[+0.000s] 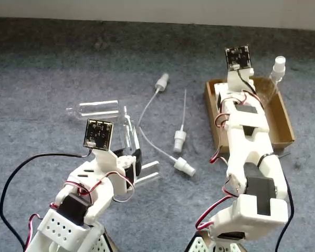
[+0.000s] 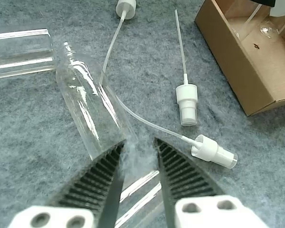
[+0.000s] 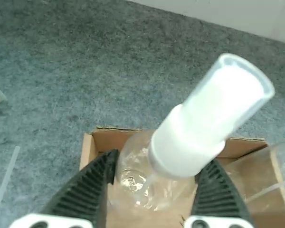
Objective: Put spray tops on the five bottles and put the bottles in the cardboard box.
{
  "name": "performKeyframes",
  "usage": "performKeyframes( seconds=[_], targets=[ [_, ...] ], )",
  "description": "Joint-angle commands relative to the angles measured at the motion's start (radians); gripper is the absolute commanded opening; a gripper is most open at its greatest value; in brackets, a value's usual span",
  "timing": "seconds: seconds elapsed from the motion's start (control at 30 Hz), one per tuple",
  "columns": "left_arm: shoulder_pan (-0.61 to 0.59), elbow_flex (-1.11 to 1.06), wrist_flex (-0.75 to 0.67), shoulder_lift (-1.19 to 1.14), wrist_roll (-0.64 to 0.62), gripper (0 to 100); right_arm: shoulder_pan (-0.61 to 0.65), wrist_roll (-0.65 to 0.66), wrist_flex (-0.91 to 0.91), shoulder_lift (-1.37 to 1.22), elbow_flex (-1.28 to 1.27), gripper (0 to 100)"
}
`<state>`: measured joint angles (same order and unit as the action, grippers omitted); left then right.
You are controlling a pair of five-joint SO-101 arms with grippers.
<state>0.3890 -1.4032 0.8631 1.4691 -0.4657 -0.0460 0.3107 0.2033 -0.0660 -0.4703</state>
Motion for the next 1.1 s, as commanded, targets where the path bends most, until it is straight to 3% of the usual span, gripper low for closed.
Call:
performKeyframes(
  seconds=[0.0,0.2,0.47,0.67,1.07],
  targets=[
    [-0.015,0.012,-0.023,0.012,-0.002,6,-0.013,-0.008,0.001,-0.001,0.039,12.5],
    [-0.015,0.012,-0.023,0.012,-0.002,6,-0.013,-0.012,0.001,0.005,0.035,21.7],
    [-0.015,0.012,-0.023,0.012,-0.002,6,-0.013,-0.012,0.008,0.008,0.041,23.3],
    [-0.015,0.012,-0.023,0.012,-0.002,6,-0.013,-0.011,0.016,0.008,0.041,35.1],
    [-0.015,0.012,-0.023,0.012,-0.002,6,-0.005,-0.012,0.274,0.203,0.124,35.7]
  ],
)
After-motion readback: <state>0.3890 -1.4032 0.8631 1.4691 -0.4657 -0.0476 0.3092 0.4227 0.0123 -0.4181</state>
